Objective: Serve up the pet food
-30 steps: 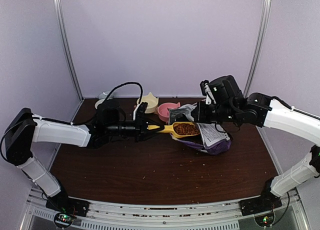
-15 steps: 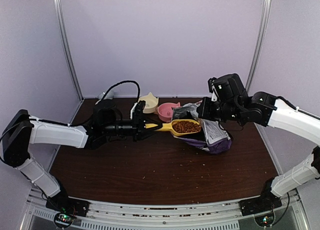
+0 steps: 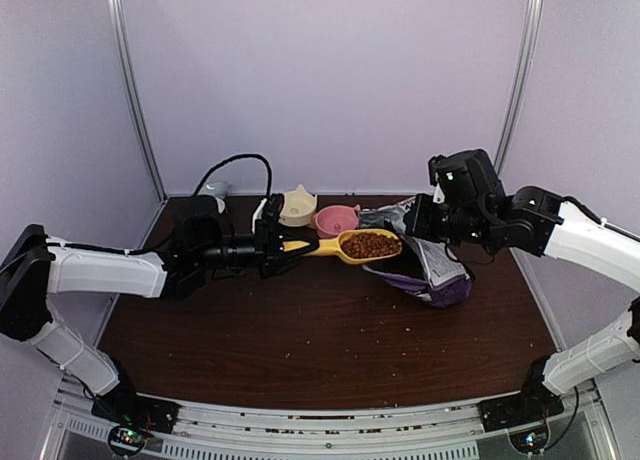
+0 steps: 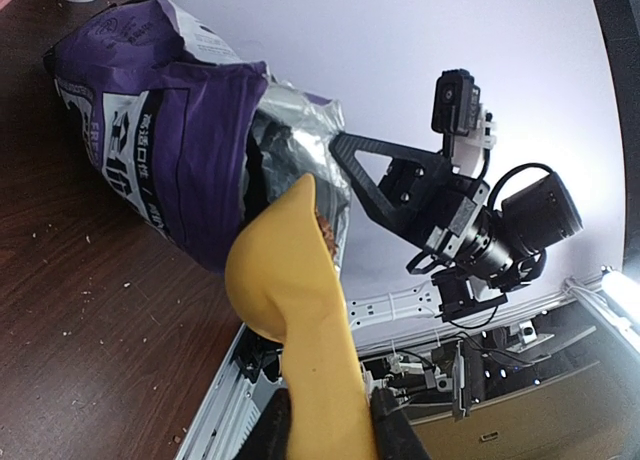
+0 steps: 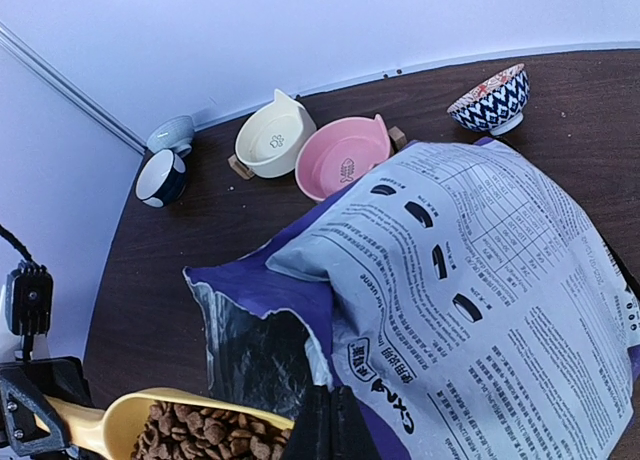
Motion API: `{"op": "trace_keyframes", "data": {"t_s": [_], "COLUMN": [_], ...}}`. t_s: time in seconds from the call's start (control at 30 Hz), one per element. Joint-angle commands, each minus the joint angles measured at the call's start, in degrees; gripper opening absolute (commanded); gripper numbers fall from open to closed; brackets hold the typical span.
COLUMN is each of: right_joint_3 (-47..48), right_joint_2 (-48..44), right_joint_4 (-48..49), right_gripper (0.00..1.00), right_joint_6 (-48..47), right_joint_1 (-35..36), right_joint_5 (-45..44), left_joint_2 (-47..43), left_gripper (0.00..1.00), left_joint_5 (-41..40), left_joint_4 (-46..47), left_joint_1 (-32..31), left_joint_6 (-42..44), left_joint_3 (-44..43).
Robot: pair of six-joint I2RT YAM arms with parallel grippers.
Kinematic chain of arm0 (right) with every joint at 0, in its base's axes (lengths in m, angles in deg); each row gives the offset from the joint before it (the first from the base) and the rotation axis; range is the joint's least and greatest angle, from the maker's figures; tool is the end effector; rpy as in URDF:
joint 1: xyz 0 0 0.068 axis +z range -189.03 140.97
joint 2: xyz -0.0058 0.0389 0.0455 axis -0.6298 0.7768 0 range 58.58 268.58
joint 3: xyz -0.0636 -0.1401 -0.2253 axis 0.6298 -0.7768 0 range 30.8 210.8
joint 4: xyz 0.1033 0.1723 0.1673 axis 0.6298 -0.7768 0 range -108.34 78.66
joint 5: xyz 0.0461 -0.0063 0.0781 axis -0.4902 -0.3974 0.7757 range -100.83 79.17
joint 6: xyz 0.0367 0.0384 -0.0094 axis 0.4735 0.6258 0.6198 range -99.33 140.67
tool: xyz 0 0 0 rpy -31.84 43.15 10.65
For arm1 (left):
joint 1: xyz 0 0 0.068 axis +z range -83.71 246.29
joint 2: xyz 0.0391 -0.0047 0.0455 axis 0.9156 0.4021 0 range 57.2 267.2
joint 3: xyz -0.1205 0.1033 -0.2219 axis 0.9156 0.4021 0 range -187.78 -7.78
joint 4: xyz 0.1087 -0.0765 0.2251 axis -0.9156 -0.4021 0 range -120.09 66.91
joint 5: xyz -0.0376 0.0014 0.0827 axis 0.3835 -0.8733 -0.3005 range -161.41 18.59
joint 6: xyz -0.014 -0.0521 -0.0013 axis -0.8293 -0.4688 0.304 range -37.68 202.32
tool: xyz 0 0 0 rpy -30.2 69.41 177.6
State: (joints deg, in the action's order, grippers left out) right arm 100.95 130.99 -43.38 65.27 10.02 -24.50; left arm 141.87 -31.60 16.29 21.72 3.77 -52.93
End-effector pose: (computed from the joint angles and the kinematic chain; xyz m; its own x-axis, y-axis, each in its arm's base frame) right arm 0.1879 0.2037 0.3543 -0.6884 0.2476 -0.6818 -0.1723 0.8572 0.4852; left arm 0.2149 -0.2436 0.2665 -0.9757 -0.0955 -0.1970 0.1959 0.0209 -0.9804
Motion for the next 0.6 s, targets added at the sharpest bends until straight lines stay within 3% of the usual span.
{"op": "trace_keyframes", "data": {"t_s": [0.0,0.57], "right_joint_3": [-0.11,0.24], "right_joint_2": [-2.08,-2.09], "right_joint_4": [0.74,0.83], "right_gripper": [0.00,0.00], "right_joint_6": [0.95,0.79], "right_joint_1": [-0.59,-0.68], "right_joint_5": [-3.78,-4.05], "left_joint_2": [-2.49,-7.46], "left_gripper": [0.00,0.00], "left_joint_5": [0.00,-0.58], "left_joint_4": [3.63,-1.31], "left_joint_1": [0.89,4.68], "left_joint_6": [-0.56,-2.50], "left_joint_3": [0.01,-0.88]}}
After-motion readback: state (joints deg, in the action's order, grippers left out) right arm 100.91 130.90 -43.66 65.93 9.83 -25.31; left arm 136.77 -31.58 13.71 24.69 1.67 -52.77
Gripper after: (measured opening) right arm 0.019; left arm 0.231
